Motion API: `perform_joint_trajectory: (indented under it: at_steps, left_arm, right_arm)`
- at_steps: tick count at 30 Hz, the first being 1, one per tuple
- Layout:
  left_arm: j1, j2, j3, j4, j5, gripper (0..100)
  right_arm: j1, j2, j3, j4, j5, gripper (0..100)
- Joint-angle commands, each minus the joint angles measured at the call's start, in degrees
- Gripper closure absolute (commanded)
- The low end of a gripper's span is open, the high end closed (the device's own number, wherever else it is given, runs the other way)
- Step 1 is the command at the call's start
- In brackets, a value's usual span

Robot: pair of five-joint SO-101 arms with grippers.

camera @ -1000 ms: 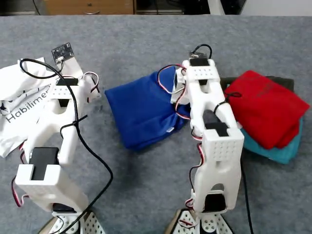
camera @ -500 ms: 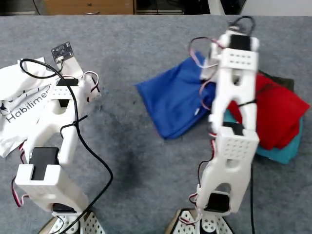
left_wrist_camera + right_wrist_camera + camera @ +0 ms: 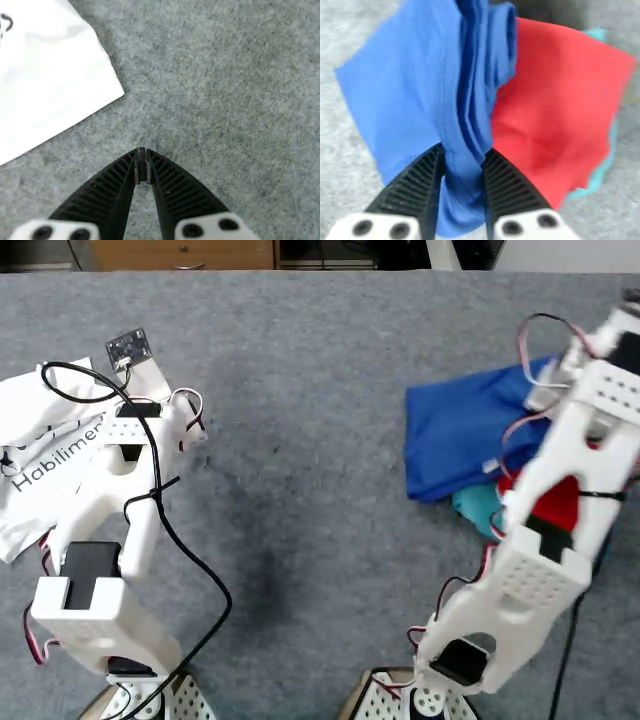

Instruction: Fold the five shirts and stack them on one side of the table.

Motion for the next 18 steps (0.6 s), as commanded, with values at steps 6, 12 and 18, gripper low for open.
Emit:
perform_joint_trajectory:
  at_steps: [6, 12, 18]
  left_arm:
    - [0.70, -0.40, -0.35, -0.97, -0.62, 98]
    - [0.70, -0.40, -0.35, -0.97, -0.62, 98]
    - [0.70, -0.40, -0.35, -0.97, -0.62, 98]
  right_arm:
    - [9.54, -4.70, -0.04, 0.97, 1.32, 99.4]
    - [12.26, -4.79, -1.45, 0.97, 1.32, 99.4]
    - [12.70, -4.62, -1.89, 0.97, 1.32, 99.4]
